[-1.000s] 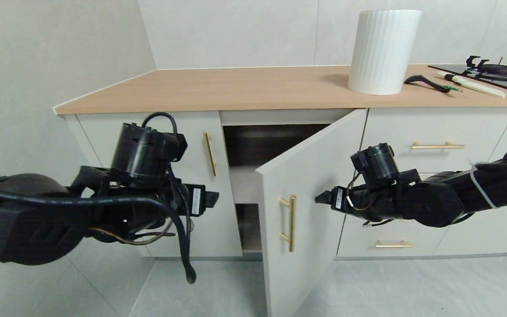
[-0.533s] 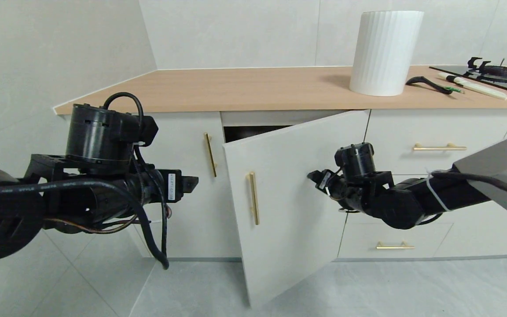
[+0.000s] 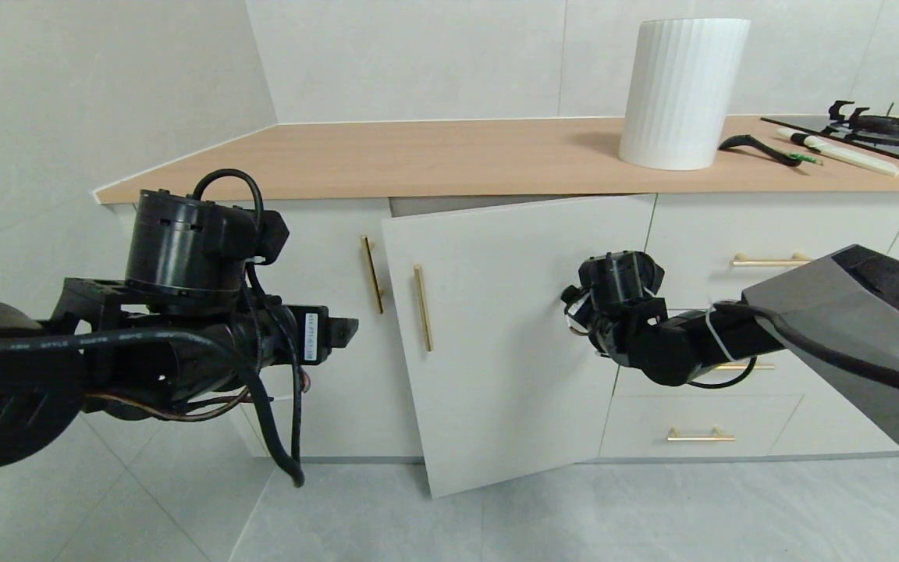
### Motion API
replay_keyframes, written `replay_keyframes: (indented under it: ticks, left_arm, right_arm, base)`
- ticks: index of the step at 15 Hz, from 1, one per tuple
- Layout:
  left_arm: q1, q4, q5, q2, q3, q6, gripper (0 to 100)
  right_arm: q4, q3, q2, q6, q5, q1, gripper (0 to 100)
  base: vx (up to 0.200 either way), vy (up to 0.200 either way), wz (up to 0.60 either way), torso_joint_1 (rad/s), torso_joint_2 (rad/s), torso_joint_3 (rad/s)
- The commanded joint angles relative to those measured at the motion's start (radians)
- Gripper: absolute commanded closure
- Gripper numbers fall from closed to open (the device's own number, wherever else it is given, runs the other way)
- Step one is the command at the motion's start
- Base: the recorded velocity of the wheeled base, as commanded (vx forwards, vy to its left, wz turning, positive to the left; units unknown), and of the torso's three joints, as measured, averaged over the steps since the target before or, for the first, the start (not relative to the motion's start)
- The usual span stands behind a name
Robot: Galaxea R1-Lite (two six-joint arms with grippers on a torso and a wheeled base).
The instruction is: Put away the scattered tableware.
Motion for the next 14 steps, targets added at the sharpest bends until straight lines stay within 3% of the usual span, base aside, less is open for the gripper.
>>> replay_keyframes:
  ticks: [1,14]
  left_arm:
    - [-0.005,-0.001,0.001,0.007,0.003,-0.002,0]
    - [-0.016,-0.001,-0.001,0.011,0.003,-0.005,0]
  right_arm:
    - [0.0,-0.027,0.018,0.006,-0.005,-0.01,0]
    - [0.009,-0.139,0.062,0.005,-0.08,-0.093,0]
  base:
    - [0.0,0.0,0.0,0.0,0.0,0.0]
    - [0.0,0.0,0.0,0.0,0.0,0.0]
